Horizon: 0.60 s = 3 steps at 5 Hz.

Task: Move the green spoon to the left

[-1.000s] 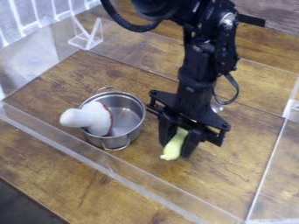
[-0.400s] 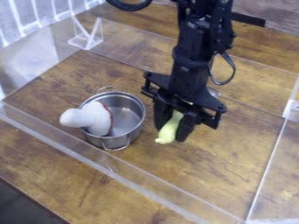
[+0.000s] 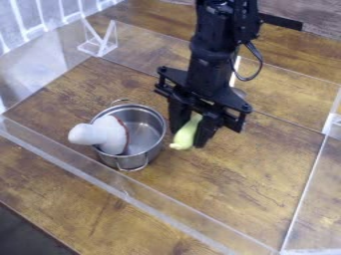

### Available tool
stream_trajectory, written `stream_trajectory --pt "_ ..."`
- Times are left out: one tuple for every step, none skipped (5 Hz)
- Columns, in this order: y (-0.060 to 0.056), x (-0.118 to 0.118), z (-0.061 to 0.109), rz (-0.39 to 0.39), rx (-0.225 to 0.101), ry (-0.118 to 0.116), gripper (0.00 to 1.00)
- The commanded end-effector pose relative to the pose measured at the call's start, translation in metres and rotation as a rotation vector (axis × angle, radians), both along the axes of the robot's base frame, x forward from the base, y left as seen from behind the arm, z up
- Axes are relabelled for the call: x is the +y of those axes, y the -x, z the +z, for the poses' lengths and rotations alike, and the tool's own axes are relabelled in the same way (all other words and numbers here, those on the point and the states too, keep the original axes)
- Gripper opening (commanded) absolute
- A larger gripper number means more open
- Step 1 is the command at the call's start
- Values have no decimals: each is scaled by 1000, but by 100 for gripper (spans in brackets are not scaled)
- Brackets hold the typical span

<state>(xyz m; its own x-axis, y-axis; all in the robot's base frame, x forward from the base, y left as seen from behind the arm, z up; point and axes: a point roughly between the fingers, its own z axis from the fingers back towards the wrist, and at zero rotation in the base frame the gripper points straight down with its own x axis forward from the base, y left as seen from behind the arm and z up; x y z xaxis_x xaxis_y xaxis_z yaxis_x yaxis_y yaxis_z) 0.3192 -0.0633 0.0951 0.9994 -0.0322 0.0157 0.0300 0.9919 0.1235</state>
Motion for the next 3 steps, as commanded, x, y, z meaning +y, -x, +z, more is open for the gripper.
stream_trajectory --pt "-11 21 51 26 -133 14 0" --pt "-17 59 66 42 -156 -2 0" --pt "-19 100 76 82 -174 -26 0"
